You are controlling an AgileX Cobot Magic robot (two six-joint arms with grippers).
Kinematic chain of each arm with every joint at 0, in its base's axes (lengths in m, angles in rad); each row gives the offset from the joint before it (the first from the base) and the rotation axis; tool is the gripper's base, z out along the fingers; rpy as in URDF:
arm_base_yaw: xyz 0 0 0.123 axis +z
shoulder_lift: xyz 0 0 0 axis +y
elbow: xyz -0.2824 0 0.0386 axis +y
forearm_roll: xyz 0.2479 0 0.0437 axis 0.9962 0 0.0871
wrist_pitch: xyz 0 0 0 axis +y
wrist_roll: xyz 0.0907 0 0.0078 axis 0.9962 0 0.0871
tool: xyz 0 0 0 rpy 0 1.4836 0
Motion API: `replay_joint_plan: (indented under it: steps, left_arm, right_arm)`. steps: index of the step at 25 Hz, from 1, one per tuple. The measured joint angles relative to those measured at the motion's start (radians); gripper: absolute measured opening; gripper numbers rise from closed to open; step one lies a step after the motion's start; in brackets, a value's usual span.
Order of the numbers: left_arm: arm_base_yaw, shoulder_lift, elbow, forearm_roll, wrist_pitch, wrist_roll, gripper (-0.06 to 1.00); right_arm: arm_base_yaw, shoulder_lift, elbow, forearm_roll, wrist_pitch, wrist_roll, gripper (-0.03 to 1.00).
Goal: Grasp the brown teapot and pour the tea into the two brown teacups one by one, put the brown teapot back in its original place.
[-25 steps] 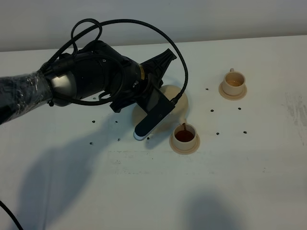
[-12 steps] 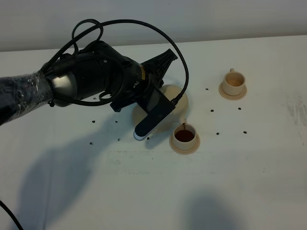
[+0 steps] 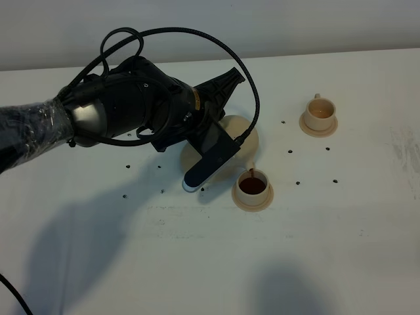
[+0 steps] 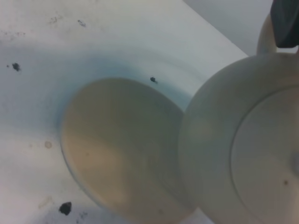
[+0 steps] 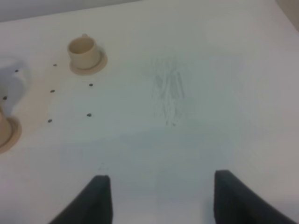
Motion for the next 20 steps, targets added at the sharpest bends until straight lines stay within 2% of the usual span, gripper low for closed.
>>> replay_joint_plan:
  steps: [20]
  left_arm:
    - [0.000, 0.000, 0.000, 0.001, 0.000, 0.026, 0.09]
  right_arm:
    - [0.000, 0.000, 0.000, 0.000, 0.000, 0.000, 0.47]
